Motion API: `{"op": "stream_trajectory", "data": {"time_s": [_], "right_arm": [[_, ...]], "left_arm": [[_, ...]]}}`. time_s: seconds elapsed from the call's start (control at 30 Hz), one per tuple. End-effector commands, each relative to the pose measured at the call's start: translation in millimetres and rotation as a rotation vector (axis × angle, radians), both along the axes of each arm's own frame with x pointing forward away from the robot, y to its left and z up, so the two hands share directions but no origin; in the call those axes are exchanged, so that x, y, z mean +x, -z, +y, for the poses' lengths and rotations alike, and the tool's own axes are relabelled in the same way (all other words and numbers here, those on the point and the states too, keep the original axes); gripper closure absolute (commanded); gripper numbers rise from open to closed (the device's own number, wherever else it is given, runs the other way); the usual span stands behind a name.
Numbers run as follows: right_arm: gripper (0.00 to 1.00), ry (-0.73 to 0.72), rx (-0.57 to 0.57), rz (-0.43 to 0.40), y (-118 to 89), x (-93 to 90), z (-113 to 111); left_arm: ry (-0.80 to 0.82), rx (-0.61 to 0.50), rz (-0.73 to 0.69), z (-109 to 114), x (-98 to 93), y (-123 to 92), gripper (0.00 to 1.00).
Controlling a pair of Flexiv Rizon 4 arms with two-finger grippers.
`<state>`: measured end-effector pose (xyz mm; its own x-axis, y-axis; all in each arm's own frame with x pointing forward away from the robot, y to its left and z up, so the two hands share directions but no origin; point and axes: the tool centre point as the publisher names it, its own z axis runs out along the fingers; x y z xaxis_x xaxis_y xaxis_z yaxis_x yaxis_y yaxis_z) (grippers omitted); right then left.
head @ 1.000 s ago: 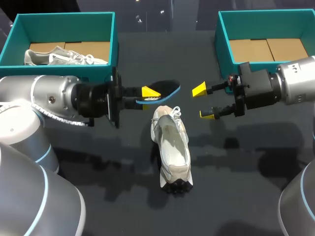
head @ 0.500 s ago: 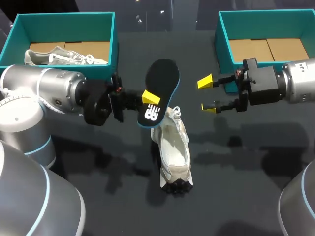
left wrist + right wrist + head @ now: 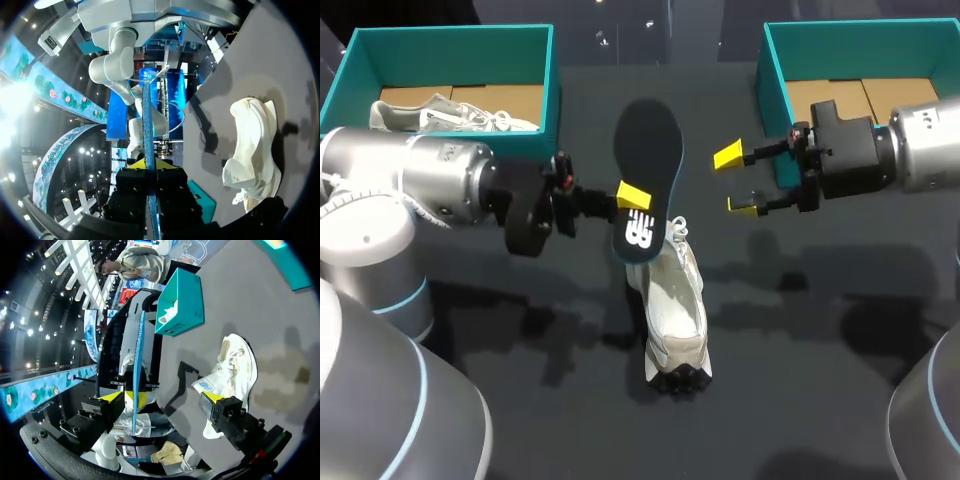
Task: Take the shoe out of the shoebox, open the shoe tongue, remove and reinsert the insole, then place the shoe into the shoebox
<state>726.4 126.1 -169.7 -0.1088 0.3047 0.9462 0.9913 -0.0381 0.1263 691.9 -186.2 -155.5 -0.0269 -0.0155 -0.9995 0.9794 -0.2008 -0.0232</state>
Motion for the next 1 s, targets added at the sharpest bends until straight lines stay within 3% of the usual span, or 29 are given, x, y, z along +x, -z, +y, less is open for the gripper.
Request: {"op": "stream_trajectory", "data": {"time_s": [0.03,0.4,0.5,0.67,1.0], "right_arm": [[0.00,0.001,-0.011,-0.017,0.4,4.4,8.3],[0.03,-0.036,0.011,-0.020,6.7,15.3,22.5],[0.17,-0.045,0.017,-0.020,8.6,16.8,28.1],[0.32,-0.055,0.029,-0.027,10.3,17.5,34.9],[0.39,-0.072,0.062,-0.032,13.7,17.9,46.4]], "left_arm": [[-0.014,0.006,0.005,-1.6,-4.0,2.2,1.00],[-0.067,0.024,0.018,-7.0,1.8,11.7,1.00],[-0.077,0.025,0.019,-8.5,2.6,13.6,1.00],[-0.089,0.031,0.009,-11.7,2.6,16.9,1.00],[-0.113,0.047,-0.007,-20.1,9.8,25.9,1.00]]}}
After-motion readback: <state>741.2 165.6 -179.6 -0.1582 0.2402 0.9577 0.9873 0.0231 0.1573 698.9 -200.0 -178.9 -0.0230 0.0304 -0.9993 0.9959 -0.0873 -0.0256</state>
